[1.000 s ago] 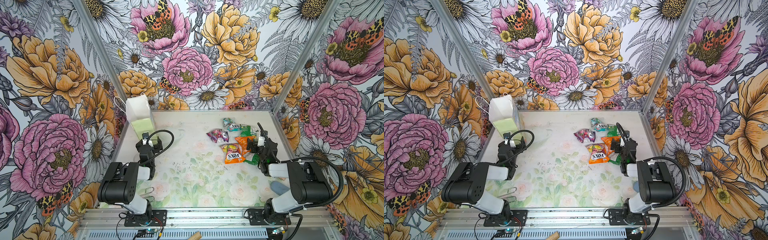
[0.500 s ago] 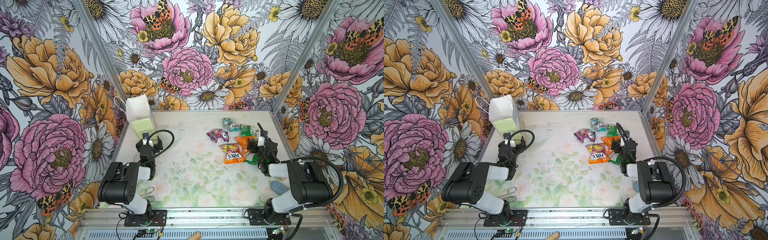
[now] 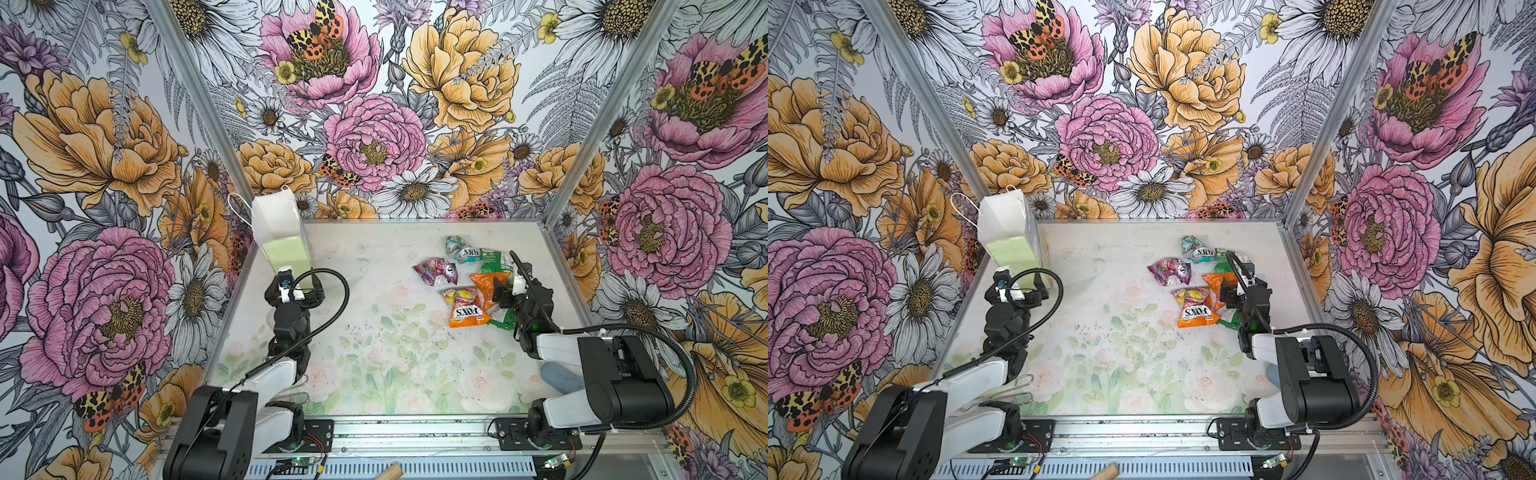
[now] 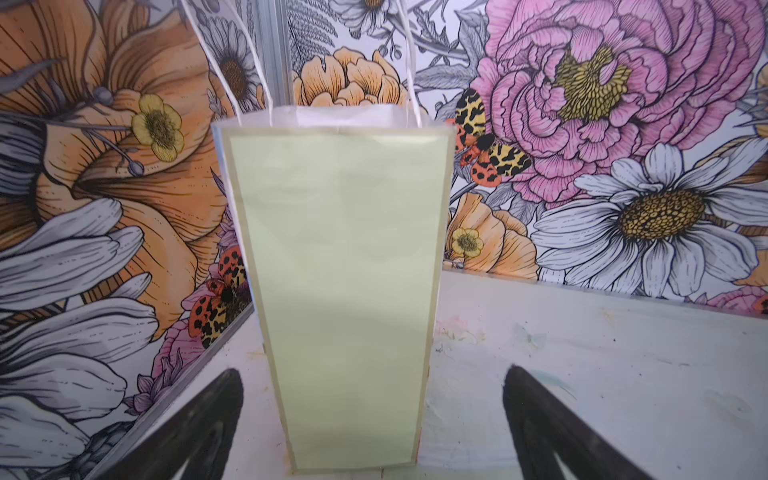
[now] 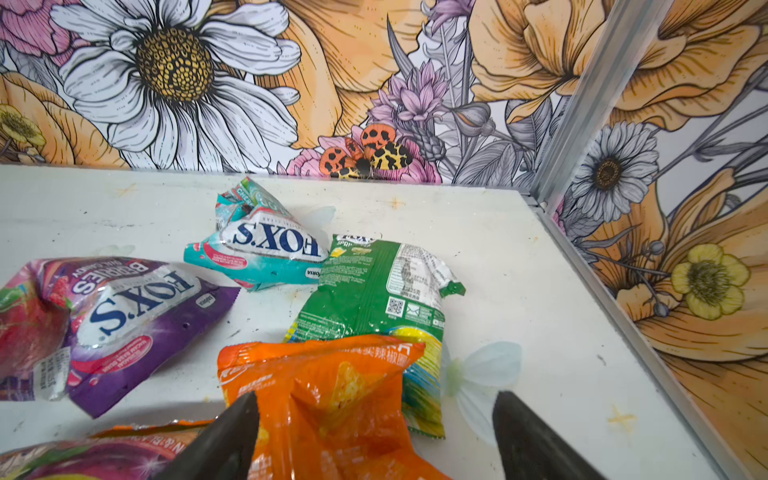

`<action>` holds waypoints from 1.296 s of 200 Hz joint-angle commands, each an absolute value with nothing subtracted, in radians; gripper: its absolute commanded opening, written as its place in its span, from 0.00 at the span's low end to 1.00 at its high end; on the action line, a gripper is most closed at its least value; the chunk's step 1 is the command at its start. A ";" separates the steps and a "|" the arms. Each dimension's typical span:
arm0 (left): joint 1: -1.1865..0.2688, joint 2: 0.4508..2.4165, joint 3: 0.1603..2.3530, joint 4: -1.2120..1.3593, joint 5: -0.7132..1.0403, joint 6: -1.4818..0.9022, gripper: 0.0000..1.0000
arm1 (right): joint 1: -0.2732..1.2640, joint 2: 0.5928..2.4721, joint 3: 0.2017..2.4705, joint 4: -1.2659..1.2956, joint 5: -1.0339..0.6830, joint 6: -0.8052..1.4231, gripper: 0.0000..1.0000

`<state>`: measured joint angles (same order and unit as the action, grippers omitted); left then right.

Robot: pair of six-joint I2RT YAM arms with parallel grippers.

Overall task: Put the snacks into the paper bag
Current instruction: 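Grasp the paper bag's top edge with left gripper while right moves over snacks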

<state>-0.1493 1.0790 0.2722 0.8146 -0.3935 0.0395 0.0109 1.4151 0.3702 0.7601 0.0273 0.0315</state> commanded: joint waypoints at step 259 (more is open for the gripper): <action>0.355 1.523 1.540 -0.600 0.210 -0.361 0.99 | 0.226 1.081 0.807 -0.121 -0.068 0.152 0.89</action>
<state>0.3367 1.4940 1.4956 -0.5613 0.1257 -0.3710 0.2176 1.1061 0.7757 -0.0906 -0.0898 0.1642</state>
